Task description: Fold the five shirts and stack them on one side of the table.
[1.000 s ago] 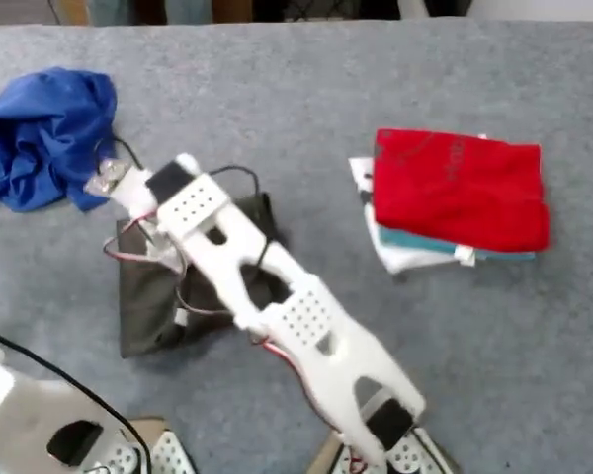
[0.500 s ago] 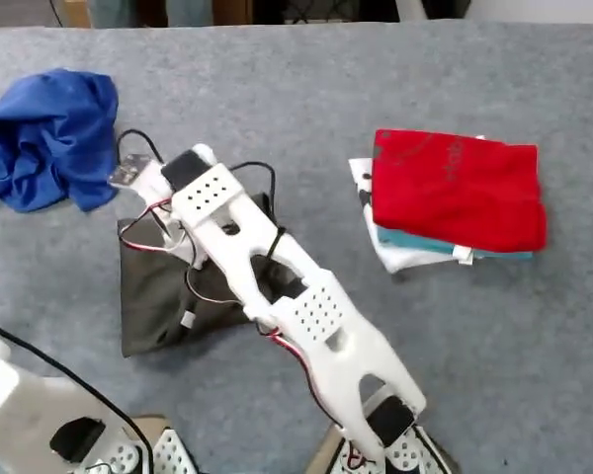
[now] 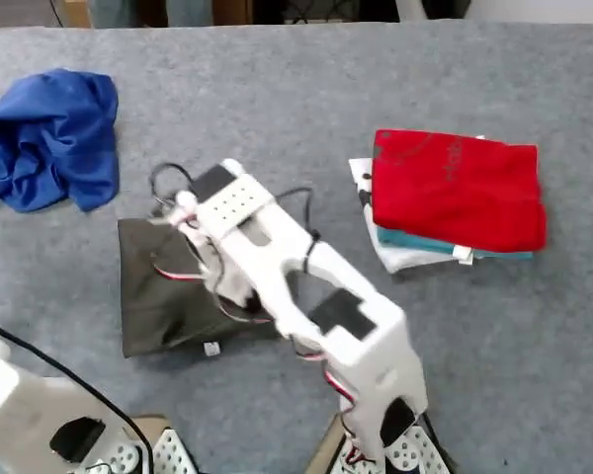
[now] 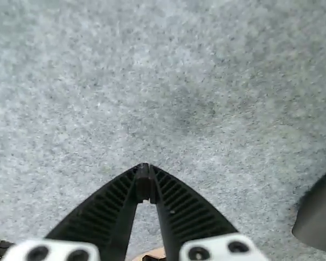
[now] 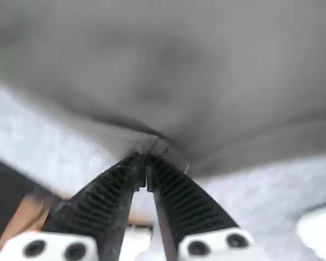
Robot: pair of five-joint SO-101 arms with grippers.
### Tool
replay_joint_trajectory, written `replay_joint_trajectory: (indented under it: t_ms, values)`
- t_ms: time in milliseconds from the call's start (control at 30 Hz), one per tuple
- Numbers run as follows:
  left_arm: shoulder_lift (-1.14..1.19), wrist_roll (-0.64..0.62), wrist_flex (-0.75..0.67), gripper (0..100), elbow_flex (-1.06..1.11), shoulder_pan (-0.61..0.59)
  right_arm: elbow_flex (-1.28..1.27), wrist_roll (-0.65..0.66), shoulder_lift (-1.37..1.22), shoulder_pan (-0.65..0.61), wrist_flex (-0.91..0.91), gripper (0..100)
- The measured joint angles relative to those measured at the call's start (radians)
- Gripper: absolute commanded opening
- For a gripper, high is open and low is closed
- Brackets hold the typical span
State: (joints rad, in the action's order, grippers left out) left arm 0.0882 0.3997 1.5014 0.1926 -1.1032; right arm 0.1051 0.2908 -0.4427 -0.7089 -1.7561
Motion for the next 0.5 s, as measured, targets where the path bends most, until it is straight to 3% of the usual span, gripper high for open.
replay_joint_trajectory:
  t_ms: [133, 300, 500]
  values:
    - [0.0, 0.0, 0.0, 3, 0.0, 0.0, -0.18, 0.0, 0.135, 0.061, 0.0, 1.7]
    - [0.0, 0.0, 0.0, 3, 0.031, 0.025, -0.133, 0.0, 0.207, 0.095, 0.0, 1.7]
    - [-0.003, 0.0, 0.0, 3, 0.048, 0.192, -0.058, 0.0, 0.207, 0.095, 0.028, 1.5]
